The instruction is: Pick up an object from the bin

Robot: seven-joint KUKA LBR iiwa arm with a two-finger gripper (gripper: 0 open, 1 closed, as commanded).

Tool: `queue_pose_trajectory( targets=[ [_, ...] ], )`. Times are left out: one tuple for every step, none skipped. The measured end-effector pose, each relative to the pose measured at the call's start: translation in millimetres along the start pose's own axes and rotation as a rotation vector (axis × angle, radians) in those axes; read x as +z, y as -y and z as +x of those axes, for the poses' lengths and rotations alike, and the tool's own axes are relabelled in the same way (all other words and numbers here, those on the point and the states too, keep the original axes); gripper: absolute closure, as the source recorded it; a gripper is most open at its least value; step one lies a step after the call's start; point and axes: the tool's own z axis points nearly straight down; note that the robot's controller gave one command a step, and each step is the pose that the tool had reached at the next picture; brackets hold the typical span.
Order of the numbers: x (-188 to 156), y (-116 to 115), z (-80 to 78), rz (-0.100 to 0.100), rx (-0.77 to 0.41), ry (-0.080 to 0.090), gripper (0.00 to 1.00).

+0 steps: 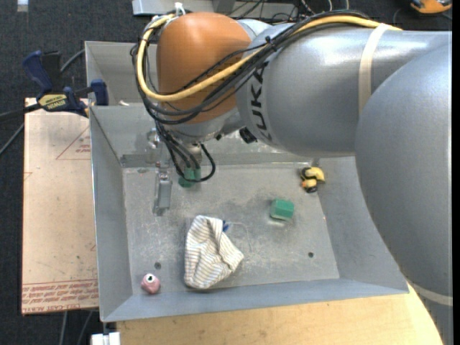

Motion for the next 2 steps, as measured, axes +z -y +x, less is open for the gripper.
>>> queue_pose_trajectory(
  targets=[
    [-5.4, 1.8, -1.6, -0.002, 0.005, 0.007, 0.0],
    [76.2, 4.9, 22.4, -0.002, -0.135, 0.005, 0.0]
  ],
)
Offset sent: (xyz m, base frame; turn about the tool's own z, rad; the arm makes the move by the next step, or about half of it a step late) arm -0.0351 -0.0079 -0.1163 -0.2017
